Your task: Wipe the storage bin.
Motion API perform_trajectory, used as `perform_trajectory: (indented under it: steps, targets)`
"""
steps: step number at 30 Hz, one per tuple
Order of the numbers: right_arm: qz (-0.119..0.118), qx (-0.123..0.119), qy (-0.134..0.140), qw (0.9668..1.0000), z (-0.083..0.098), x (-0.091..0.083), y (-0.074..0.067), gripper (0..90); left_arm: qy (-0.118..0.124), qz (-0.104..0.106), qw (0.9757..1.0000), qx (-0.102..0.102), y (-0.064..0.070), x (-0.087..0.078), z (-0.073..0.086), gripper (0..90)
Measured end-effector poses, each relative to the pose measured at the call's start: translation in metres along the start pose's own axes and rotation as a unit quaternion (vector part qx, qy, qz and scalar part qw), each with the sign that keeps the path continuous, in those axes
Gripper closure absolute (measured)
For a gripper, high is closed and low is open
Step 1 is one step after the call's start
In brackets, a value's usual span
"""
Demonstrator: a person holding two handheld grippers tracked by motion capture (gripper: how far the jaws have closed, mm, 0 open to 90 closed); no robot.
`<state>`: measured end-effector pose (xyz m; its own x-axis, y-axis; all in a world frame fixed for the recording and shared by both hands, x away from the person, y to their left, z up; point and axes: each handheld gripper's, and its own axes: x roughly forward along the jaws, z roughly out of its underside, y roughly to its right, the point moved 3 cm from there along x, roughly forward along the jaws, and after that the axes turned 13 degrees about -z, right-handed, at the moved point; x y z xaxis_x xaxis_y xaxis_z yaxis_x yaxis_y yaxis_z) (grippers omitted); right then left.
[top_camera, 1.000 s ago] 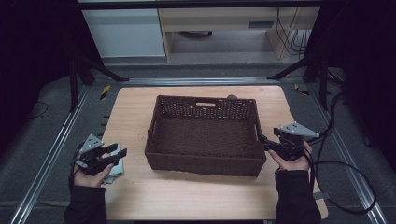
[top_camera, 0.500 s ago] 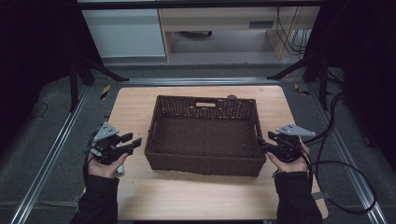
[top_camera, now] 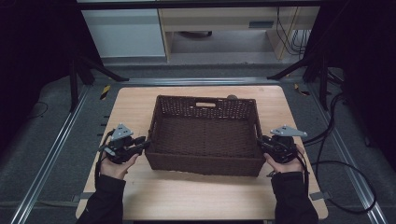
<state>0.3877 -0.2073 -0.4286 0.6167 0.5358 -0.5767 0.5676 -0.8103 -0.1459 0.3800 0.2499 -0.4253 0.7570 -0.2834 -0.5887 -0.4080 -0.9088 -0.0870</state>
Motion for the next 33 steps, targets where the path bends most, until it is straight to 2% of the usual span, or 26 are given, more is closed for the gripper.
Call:
perform_trajectory:
  steps: [3, 7, 10, 13, 15, 17, 18, 21, 22, 23, 25, 29, 33]
  targets:
    - [0.001, 0.003, 0.002, 1.0, -0.001, 0.002, 0.001, 70.6, -0.003, -0.01, 0.9999, 0.009, 0.003, 0.002, 0.0, 70.8]
    - [-0.002, 0.004, 0.003, 1.0, -0.001, 0.002, 0.002, 69.5, -0.004, -0.007, 0.9999, 0.009, 0.004, 0.0, 0.001, 71.1]
    - [-0.007, 0.004, 0.013, 0.9999, -0.003, -0.002, 0.002, 62.9, -0.004, -0.005, 0.9999, 0.011, 0.006, -0.003, 0.003, 71.0]
    - [-0.012, -0.005, 0.009, 0.9999, -0.003, -0.005, 0.001, 61.8, -0.004, -0.004, 0.9998, 0.017, 0.01, -0.007, 0.004, 70.5]
    - [-0.014, -0.005, 0.004, 0.9999, -0.001, -0.006, 0.001, 63.8, -0.005, -0.005, 0.9997, 0.021, 0.013, -0.009, 0.005, 70.1]
    - [-0.016, 0.002, 0.0, 0.9999, 0.0, -0.006, 0.001, 69.2, -0.006, -0.005, 0.9997, 0.023, 0.015, -0.011, 0.005, 69.7]
    - [-0.007, 0.002, -0.005, 1.0, 0.001, -0.006, 0.002, 74.1, -0.005, -0.005, 0.9997, 0.025, 0.015, -0.011, 0.005, 69.5]
    - [-0.006, 0.007, -0.006, 0.9999, 0.002, -0.005, 0.003, 75.0, -0.002, -0.005, 0.9997, 0.023, 0.014, -0.011, 0.004, 67.0]
    - [-0.006, 0.01, -0.005, 0.9999, 0.002, -0.005, 0.003, 75.5, 0.006, -0.014, 0.9997, 0.02, 0.012, -0.012, 0.002, 67.0]
    - [0.001, 0.008, -0.005, 1.0, 0.001, -0.004, 0.003, 76.2, 0.012, -0.015, 0.9997, 0.015, 0.011, -0.013, 0.0, 63.6]
    - [0.011, 0.005, -0.003, 0.9999, -0.001, -0.002, 0.004, 77.1, 0.015, -0.019, 0.9996, 0.013, 0.01, -0.012, -0.002, 62.8]
    - [0.013, 0.008, 0.002, 0.9999, -0.005, 0.002, 0.008, 77.5, 0.002, -0.008, 0.9998, 0.02, 0.014, -0.004, 0.002, 68.4]
    - [0.012, 0.004, 0.011, 0.9999, -0.005, -0.003, 0.008, 72.1, 0.002, -0.02, 0.9994, 0.029, 0.019, -0.007, 0.002, 69.7]
